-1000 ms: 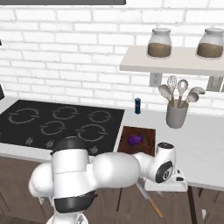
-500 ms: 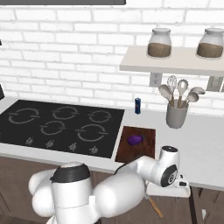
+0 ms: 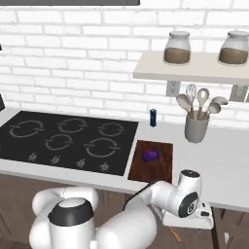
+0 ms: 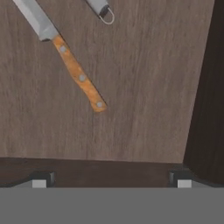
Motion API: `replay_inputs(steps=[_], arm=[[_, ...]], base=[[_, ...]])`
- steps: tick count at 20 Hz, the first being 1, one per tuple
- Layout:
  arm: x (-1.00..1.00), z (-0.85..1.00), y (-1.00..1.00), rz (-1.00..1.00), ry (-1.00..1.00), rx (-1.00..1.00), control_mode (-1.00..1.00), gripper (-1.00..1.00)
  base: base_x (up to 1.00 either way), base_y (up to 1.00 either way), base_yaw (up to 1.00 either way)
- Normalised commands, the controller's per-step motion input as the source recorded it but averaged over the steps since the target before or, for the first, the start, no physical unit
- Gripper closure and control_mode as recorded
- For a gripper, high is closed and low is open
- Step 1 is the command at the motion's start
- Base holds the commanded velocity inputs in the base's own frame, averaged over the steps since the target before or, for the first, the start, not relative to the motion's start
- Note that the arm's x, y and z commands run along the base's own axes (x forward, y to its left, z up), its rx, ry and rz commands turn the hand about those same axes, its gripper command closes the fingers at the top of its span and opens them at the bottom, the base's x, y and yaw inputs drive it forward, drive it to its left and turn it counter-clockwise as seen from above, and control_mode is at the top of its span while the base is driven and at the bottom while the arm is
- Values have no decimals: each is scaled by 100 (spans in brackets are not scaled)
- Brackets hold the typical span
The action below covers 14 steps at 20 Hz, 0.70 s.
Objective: Place the appropriate cutting tool for cutting the eggplant skin on the cutting board.
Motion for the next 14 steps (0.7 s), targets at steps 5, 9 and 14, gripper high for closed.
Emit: replay_inputs(steps=[5, 9, 14], arm=[[-12, -15, 0, 0, -2, 0, -100, -100], [0, -12, 0, 0, -10, 0, -100, -100], [0, -5, 0, 0, -13, 0, -100, -100]], base=[[0, 0, 0], [0, 0, 0], [0, 0, 0]])
